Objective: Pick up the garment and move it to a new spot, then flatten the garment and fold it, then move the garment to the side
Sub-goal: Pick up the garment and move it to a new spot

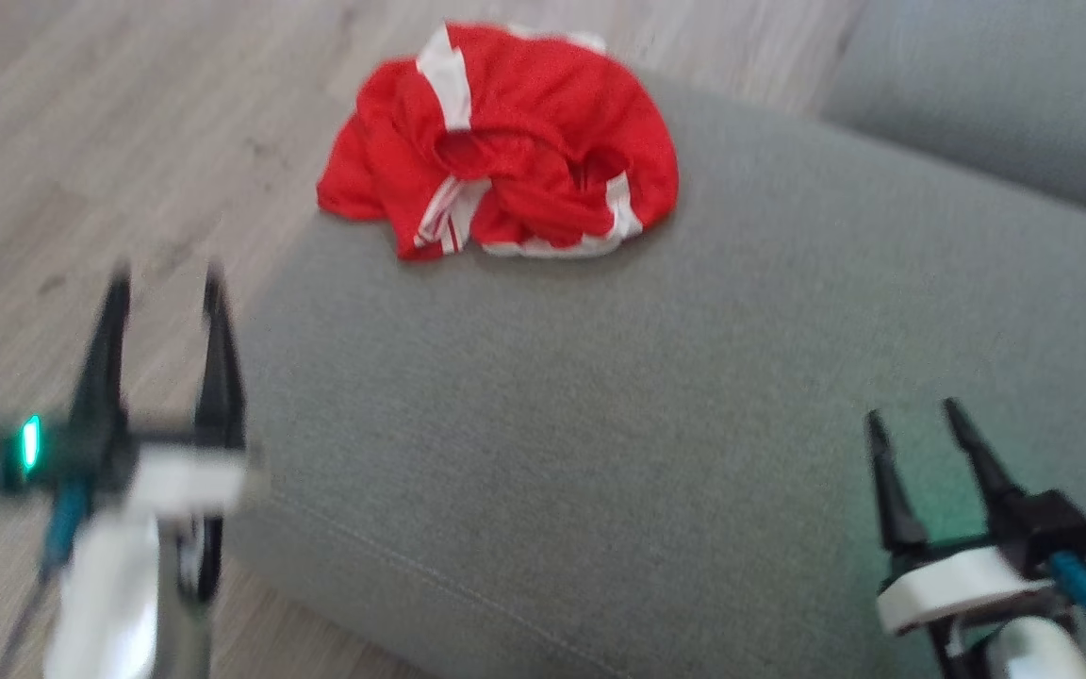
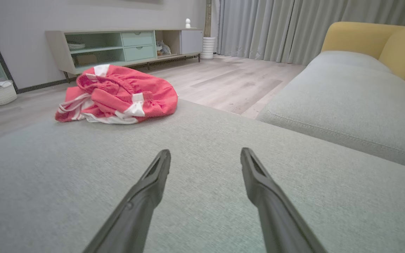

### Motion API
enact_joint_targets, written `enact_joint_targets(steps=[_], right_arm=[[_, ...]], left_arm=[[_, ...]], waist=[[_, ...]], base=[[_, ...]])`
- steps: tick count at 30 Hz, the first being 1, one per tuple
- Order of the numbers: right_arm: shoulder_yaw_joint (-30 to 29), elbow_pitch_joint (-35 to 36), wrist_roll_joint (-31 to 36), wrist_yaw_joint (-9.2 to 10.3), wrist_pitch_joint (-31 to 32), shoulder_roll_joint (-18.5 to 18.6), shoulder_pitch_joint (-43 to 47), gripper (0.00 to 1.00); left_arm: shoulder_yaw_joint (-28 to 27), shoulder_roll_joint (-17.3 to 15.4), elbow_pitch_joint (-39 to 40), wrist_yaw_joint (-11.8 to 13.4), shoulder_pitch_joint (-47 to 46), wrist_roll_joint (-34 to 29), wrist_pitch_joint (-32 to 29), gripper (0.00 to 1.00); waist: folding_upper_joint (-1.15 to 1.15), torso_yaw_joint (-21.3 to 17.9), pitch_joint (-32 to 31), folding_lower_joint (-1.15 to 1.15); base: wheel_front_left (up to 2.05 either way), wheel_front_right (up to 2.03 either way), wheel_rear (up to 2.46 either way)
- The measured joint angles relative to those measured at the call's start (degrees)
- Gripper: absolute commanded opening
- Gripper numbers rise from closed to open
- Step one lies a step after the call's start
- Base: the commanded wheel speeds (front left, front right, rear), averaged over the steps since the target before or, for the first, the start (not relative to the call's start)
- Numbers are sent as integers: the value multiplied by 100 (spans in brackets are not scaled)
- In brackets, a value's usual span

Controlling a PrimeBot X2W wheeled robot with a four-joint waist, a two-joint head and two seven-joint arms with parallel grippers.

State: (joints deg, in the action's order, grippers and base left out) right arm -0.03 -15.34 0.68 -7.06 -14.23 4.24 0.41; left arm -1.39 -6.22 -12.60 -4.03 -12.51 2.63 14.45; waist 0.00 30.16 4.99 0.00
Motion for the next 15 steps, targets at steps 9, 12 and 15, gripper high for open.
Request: enact_joint_targets(steps=[9, 12, 15], right_arm=[[96, 160, 94, -1, -8, 611, -545, 100], [88, 250, 93, -1, -9, 773, -740, 100], [77, 343, 101, -1, -14, 899, -793, 100]], left_arm=[[419, -267, -1629, -256, -2377, -93, 31, 100], [499, -364, -2547, -261, -2965, -94, 32, 100], [511, -415, -3466, -263, -3523, -92, 8, 100]], waist=[[0, -385, 920, 2], [0, -641, 1211, 2], [0, -873, 1498, 2]], base=[[0, 0, 0], [0, 0, 0], [0, 0, 0]])
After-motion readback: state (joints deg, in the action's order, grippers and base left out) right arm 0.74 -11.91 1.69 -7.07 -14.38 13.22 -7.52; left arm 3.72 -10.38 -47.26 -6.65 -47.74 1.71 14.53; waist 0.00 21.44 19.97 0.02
